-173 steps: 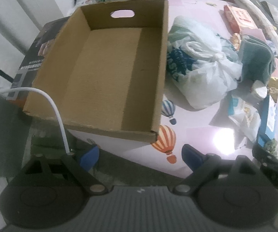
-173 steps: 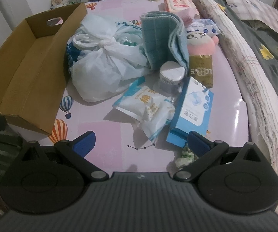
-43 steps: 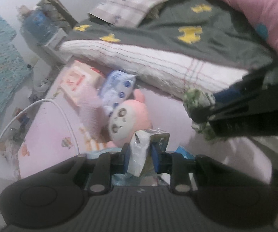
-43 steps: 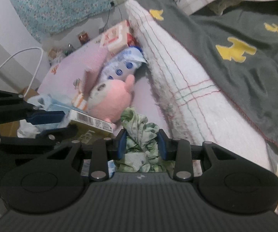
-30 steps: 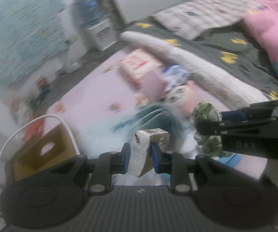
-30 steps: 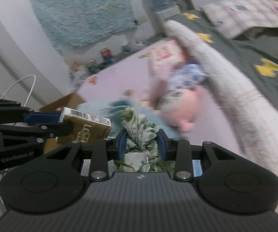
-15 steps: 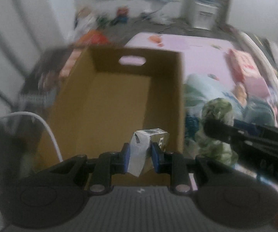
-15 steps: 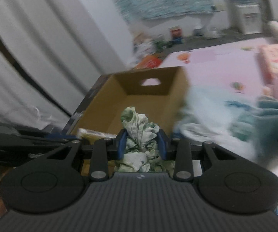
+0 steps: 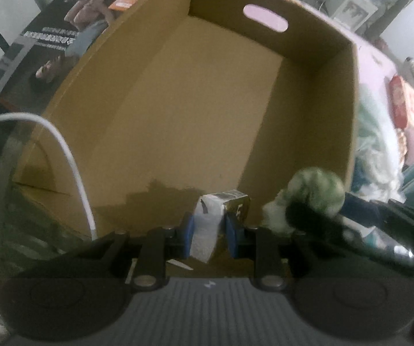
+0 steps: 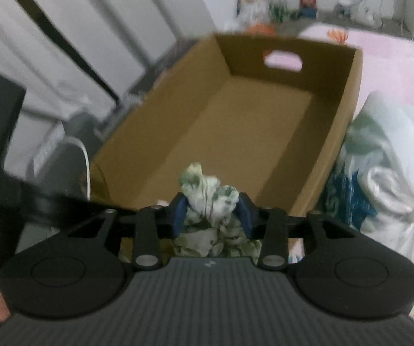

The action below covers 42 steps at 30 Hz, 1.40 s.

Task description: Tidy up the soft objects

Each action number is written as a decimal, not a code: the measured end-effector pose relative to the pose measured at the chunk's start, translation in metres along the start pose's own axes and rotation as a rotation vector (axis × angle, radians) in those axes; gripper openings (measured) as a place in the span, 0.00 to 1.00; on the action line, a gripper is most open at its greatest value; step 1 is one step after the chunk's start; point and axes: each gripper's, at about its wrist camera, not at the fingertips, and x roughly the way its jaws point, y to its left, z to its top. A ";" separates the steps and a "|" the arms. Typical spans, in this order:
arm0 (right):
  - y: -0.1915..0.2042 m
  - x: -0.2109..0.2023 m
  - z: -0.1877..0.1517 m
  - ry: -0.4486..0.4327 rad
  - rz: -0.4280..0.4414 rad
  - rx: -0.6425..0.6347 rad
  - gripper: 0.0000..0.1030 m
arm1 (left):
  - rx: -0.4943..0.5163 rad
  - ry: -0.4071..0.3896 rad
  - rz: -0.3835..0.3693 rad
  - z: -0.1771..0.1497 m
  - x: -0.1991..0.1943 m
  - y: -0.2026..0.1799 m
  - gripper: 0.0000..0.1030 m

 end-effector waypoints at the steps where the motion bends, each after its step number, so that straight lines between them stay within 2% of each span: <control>1: 0.003 0.003 -0.002 0.030 -0.004 -0.010 0.45 | 0.002 0.008 0.001 0.001 0.003 0.002 0.24; 5: 0.002 0.011 -0.011 0.089 -0.018 -0.014 0.55 | 0.010 0.031 -0.007 0.003 0.010 0.006 0.24; 12: -0.008 -0.009 -0.017 0.083 0.032 0.029 0.55 | 0.037 0.071 -0.014 0.009 0.028 0.004 0.24; 15: -0.012 -0.019 -0.020 0.068 0.018 0.054 0.55 | 0.044 0.098 -0.043 0.010 0.030 0.007 0.28; 18: -0.017 -0.025 -0.020 0.048 0.008 0.091 0.55 | 0.043 0.062 -0.061 0.012 0.020 0.012 0.32; 21: -0.023 -0.030 -0.021 0.019 0.009 0.132 0.55 | 0.042 -0.034 -0.035 0.018 0.004 0.016 0.32; 24: -0.029 -0.031 -0.020 -0.003 -0.002 0.153 0.55 | 0.048 -0.085 -0.003 0.034 -0.002 0.018 0.32; 26: -0.031 -0.032 -0.022 -0.015 -0.007 0.164 0.55 | 0.063 -0.073 0.017 0.043 0.003 0.017 0.30; 29: -0.033 -0.033 -0.024 -0.023 -0.016 0.179 0.55 | 0.092 -0.008 0.076 0.048 0.017 0.013 0.29; 33: -0.035 -0.034 -0.027 -0.031 -0.022 0.200 0.55 | 0.128 0.058 0.095 0.044 0.034 0.009 0.29; 39: -0.040 -0.035 -0.029 -0.039 -0.032 0.228 0.55 | 0.103 -0.057 0.042 0.047 0.019 0.010 0.30; 42: -0.041 -0.035 -0.032 -0.039 -0.037 0.233 0.55 | 0.114 -0.059 0.043 0.056 0.024 0.005 0.31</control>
